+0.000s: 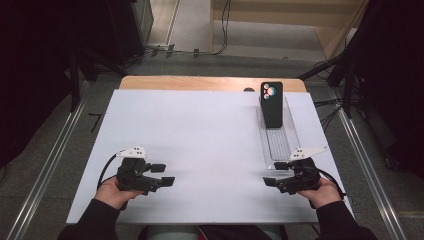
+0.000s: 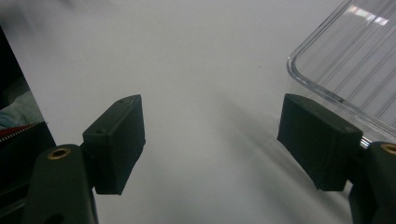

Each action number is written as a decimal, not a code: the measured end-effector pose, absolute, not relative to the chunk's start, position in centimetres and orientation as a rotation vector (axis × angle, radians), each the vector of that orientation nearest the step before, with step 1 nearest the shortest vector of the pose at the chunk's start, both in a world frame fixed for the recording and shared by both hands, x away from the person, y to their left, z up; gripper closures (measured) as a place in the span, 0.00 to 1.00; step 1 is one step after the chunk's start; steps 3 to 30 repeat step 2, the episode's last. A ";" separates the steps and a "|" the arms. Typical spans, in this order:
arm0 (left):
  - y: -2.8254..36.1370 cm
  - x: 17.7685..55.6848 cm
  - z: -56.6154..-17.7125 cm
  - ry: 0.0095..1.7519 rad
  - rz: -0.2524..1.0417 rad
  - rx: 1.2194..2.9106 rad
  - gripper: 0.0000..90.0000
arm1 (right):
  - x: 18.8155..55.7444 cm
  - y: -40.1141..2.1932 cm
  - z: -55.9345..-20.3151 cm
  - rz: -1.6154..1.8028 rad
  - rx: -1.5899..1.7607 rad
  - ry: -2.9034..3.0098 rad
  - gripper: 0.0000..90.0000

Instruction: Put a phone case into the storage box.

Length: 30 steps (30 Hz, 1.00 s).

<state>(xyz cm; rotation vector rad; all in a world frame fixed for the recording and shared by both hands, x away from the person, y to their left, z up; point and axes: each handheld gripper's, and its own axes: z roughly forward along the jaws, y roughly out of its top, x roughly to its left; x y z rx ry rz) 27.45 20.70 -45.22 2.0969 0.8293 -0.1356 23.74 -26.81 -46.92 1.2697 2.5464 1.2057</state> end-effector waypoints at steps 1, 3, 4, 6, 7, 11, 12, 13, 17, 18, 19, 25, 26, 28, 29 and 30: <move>20.7 27.4 -45.2 0.830 -0.136 2.095 0.34 | 23.7 -26.8 -46.9 1.209 1.269 2.541 0.24; 20.7 27.5 -45.2 0.828 -0.137 2.096 0.34 | 23.7 -26.8 -46.9 1.211 1.267 2.538 0.23; 20.7 27.5 -45.2 0.828 -0.137 2.096 0.34 | 23.7 -26.8 -46.9 1.211 1.267 2.538 0.23; 20.7 27.5 -45.2 0.828 -0.137 2.096 0.34 | 23.7 -26.8 -46.9 1.211 1.267 2.538 0.23; 20.7 27.5 -45.2 0.828 -0.137 2.096 0.34 | 23.7 -26.8 -46.9 1.211 1.267 2.538 0.23; 20.7 27.5 -45.2 0.828 -0.137 2.096 0.34 | 23.7 -26.8 -46.9 1.211 1.267 2.538 0.23; 20.7 27.5 -45.2 0.828 -0.137 2.096 0.34 | 23.7 -26.8 -46.9 1.211 1.267 2.538 0.23; 20.7 27.5 -45.2 0.828 -0.137 2.096 0.34 | 23.7 -26.8 -46.9 1.211 1.267 2.538 0.23; 20.7 27.5 -45.2 0.828 -0.137 2.096 0.34 | 23.7 -26.8 -46.9 1.211 1.267 2.538 0.23; 20.7 27.5 -45.2 0.828 -0.137 2.096 0.34 | 23.7 -26.8 -46.9 1.211 1.267 2.538 0.23; 20.7 27.5 -45.2 0.828 -0.137 2.096 0.34 | 23.7 -26.8 -46.9 1.211 1.267 2.538 0.23; 20.7 27.5 -45.2 0.828 -0.137 2.096 0.34 | 23.7 -26.8 -46.9 1.211 1.267 2.538 0.23; 20.7 27.5 -45.2 0.828 -0.137 2.096 0.34 | 23.7 -26.8 -46.9 1.211 1.267 2.538 0.23; 20.7 27.5 -45.2 0.828 -0.137 2.096 0.34 | 23.7 -26.8 -46.9 1.211 1.267 2.538 0.23; 20.7 27.5 -45.2 0.828 -0.137 2.096 0.34 | 23.7 -26.8 -46.9 1.211 1.267 2.538 0.23; 20.7 27.5 -45.2 0.828 -0.137 2.096 0.34 | 23.7 -26.8 -46.9 1.211 1.267 2.538 0.23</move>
